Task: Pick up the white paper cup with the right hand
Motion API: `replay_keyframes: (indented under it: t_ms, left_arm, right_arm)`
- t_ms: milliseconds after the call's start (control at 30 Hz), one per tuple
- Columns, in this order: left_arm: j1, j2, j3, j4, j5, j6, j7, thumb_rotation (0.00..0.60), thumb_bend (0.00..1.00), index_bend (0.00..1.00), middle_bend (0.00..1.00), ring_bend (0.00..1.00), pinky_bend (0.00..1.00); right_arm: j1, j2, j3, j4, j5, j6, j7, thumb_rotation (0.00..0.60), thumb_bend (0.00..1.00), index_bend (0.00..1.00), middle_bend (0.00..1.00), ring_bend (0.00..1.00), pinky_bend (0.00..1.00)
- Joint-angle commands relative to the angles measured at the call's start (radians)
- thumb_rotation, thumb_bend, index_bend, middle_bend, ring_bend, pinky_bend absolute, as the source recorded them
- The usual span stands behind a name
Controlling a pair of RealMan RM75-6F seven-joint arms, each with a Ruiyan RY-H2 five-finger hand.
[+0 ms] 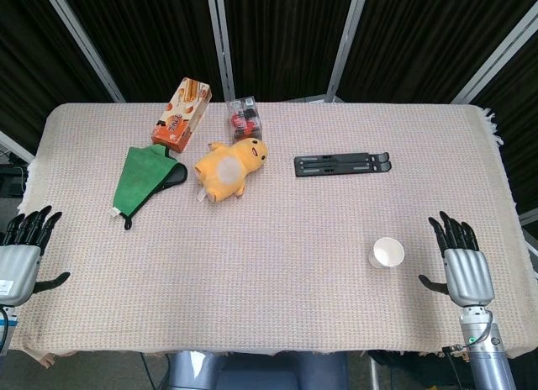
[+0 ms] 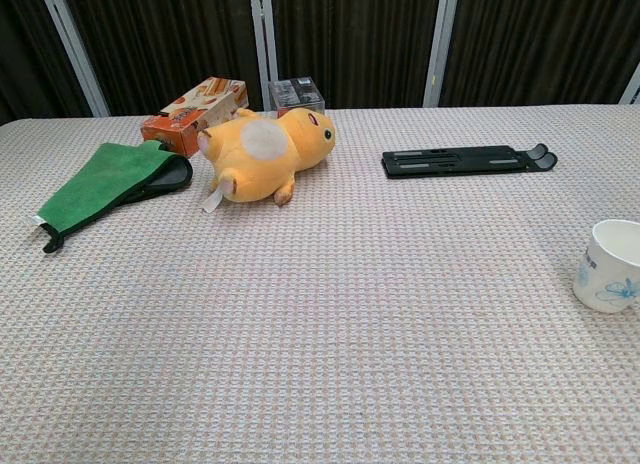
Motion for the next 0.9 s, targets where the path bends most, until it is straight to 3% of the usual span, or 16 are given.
replay_keyframes:
  t_ms: [33, 900]
  left_arm:
    - [0.0, 0.0, 0.0, 0.0, 0.001, 0.0, 0.0, 0.6, 0.0, 0.0, 0.0, 0.0, 0.0]
    - [0.001, 0.0, 0.001, -0.004, 0.001, 0.003, 0.005, 0.6, 0.0, 0.0, 0.0, 0.0, 0.0]
  right_arm:
    - [0.0, 0.0, -0.001, -0.001, -0.001, 0.0, 0.0, 0.6, 0.09, 0.08, 0.0, 0.0, 0.0]
    - [0.0, 0.03, -0.014, -0.034, -0.012, -0.023, 0.04, 0.6, 0.09, 0.09, 0.0, 0.0, 0.0]
